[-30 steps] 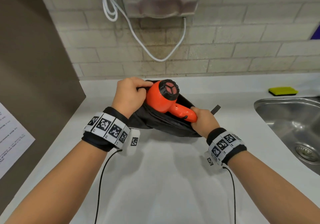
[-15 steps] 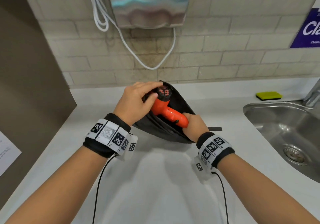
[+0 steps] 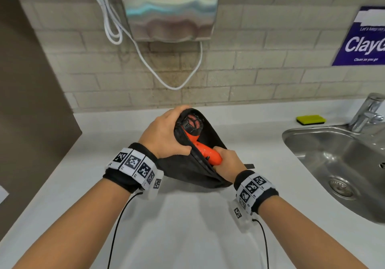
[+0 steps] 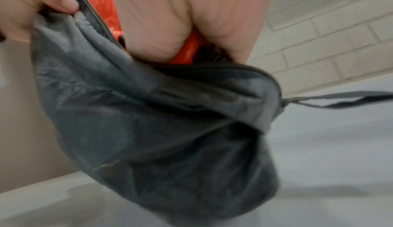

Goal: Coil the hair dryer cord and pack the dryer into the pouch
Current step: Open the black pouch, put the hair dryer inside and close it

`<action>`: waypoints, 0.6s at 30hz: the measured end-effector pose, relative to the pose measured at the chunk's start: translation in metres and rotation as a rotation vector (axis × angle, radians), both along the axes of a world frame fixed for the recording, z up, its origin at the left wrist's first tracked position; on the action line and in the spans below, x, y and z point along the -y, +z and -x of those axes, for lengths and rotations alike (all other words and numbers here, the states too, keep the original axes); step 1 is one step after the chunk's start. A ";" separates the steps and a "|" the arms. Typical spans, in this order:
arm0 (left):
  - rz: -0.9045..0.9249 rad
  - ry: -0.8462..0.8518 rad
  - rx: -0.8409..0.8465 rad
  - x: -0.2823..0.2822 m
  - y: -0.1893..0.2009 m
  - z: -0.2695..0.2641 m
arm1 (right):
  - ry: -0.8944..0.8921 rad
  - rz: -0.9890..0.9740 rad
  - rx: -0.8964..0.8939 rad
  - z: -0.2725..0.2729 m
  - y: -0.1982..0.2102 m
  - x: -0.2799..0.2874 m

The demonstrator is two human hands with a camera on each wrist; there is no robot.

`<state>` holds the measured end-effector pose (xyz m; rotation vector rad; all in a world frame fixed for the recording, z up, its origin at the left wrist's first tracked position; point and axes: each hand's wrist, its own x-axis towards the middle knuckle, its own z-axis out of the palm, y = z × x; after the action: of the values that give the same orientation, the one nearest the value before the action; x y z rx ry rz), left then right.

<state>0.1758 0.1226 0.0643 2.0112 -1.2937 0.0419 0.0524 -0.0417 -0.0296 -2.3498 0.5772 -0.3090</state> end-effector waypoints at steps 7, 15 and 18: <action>0.027 0.143 -0.001 -0.009 -0.005 -0.015 | -0.035 0.236 -0.111 0.015 0.003 0.027; 0.105 0.184 -0.195 -0.028 -0.020 -0.022 | -0.175 0.799 -0.144 0.015 0.038 0.032; 0.088 0.133 -0.269 -0.032 -0.031 -0.018 | -0.131 0.731 -0.183 0.014 0.042 0.033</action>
<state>0.1940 0.1542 0.0335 1.9479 -0.9730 -0.1045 0.0384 -0.0744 0.0122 -3.0711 0.8080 -0.4193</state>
